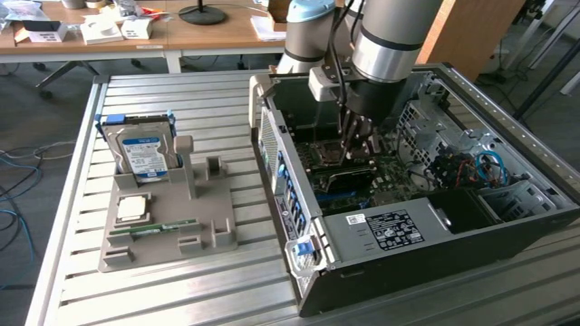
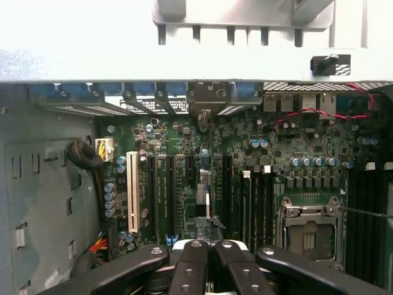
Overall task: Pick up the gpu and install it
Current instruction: 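Press down on the gpu until it lock into place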
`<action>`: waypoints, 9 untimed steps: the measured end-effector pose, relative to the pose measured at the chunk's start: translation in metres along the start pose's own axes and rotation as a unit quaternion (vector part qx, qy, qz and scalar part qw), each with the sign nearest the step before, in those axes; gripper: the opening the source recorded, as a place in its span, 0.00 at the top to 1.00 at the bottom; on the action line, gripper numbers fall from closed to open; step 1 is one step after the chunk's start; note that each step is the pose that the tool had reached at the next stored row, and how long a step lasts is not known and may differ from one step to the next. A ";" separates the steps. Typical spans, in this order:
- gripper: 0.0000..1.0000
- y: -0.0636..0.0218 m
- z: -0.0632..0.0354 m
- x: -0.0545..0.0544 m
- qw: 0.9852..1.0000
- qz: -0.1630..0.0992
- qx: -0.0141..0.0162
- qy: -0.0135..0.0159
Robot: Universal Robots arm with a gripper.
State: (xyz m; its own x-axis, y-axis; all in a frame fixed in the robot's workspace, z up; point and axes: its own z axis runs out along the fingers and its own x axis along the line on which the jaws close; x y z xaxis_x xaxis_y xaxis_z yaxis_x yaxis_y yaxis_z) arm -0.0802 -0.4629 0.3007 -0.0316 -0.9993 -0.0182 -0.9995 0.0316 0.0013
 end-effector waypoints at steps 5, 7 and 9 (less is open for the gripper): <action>0.89 0.0001 0.0063 0.000 1.000 0.000 0.000 0.000; 0.89 0.0001 0.0088 0.000 1.000 0.000 0.000 0.000; 0.89 0.0001 0.0104 0.000 1.000 0.000 0.000 0.000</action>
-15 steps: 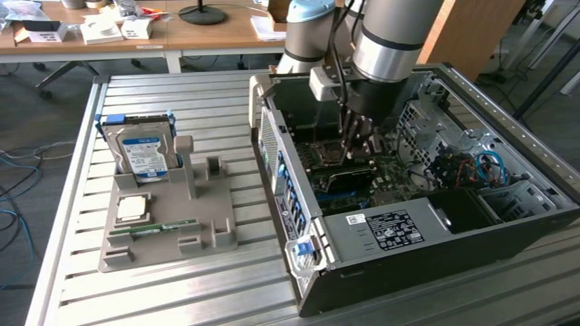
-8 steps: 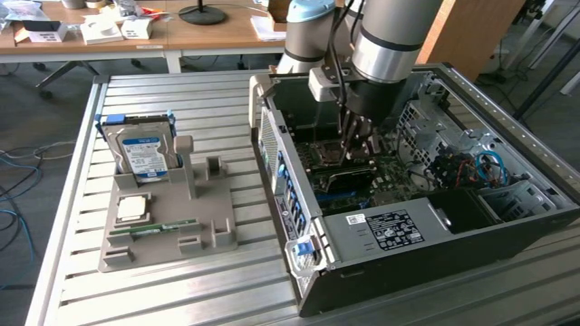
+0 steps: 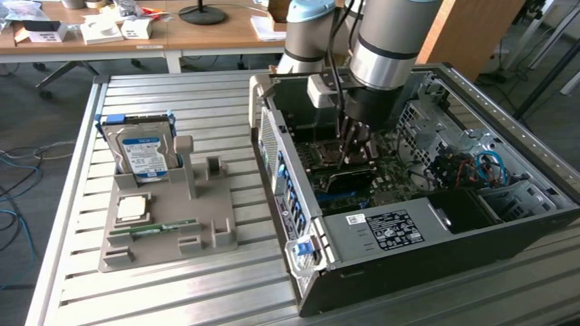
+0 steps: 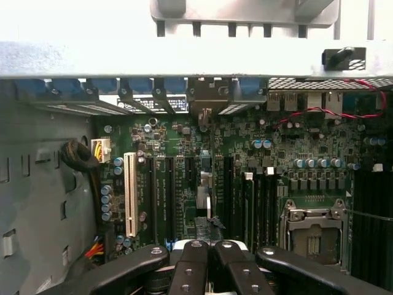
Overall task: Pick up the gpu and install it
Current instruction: 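Press down on the gpu until it lock into place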
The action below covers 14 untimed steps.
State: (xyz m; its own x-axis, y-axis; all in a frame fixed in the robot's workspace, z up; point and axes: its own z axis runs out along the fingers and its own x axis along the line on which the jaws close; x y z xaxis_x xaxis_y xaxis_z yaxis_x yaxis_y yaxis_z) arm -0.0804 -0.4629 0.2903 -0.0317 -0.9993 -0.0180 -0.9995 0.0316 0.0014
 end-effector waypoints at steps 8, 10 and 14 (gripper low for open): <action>0.89 0.0024 0.0016 -0.003 1.000 0.000 0.000 0.000; 0.89 0.0039 0.0026 -0.005 1.000 0.000 0.000 0.000; 0.89 0.0045 0.0073 -0.008 1.000 0.000 0.000 0.000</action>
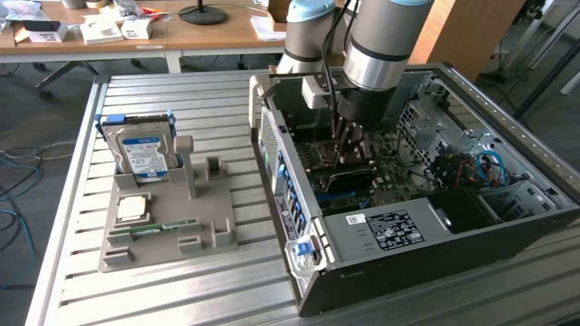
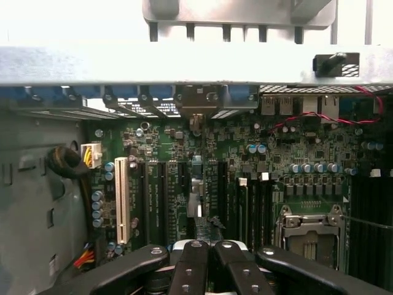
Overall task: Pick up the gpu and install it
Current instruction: 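Press down on the gpu until it lock into place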
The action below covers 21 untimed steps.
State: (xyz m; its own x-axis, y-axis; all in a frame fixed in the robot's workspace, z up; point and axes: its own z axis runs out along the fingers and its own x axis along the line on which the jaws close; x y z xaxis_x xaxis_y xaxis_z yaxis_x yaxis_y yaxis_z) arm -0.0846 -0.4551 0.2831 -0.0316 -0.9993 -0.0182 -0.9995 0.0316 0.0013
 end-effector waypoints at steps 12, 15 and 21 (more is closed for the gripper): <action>0.89 0.0001 0.0072 0.000 1.000 0.000 0.000 0.000; 0.89 0.0001 0.0084 -0.001 1.000 0.000 0.000 0.000; 0.89 0.0003 0.0115 -0.001 1.000 0.000 0.000 0.000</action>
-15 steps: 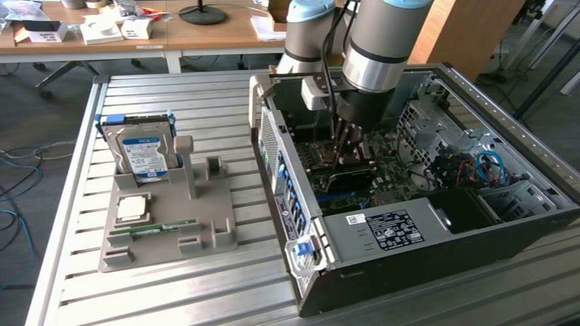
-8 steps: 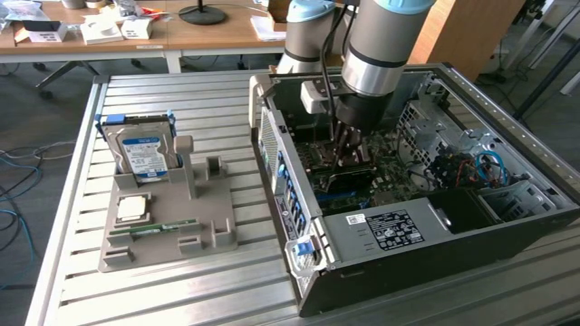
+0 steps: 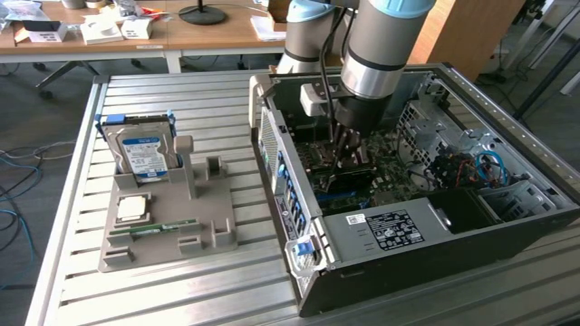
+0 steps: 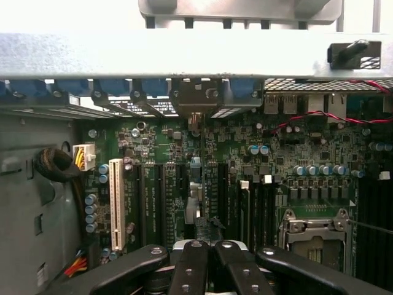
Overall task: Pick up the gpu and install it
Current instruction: 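Press down on the gpu until it lock into place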
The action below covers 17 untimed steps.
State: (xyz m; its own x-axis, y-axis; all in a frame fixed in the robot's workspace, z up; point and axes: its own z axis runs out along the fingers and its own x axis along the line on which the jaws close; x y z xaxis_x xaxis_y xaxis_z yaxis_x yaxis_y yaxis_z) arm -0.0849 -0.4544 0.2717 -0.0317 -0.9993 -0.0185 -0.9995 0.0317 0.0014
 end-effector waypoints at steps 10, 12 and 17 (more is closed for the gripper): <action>0.89 0.0001 0.0005 -0.001 1.000 0.000 0.000 0.000; 0.89 0.0001 0.0004 -0.001 1.000 0.000 0.000 0.000; 0.89 0.0000 0.0026 -0.001 1.000 0.000 0.000 0.000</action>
State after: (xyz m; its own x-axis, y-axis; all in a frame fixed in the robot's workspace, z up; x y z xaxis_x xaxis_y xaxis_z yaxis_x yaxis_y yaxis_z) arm -0.0849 -0.4530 0.2690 -0.0317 -0.9993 -0.0188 -0.9995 0.0317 0.0015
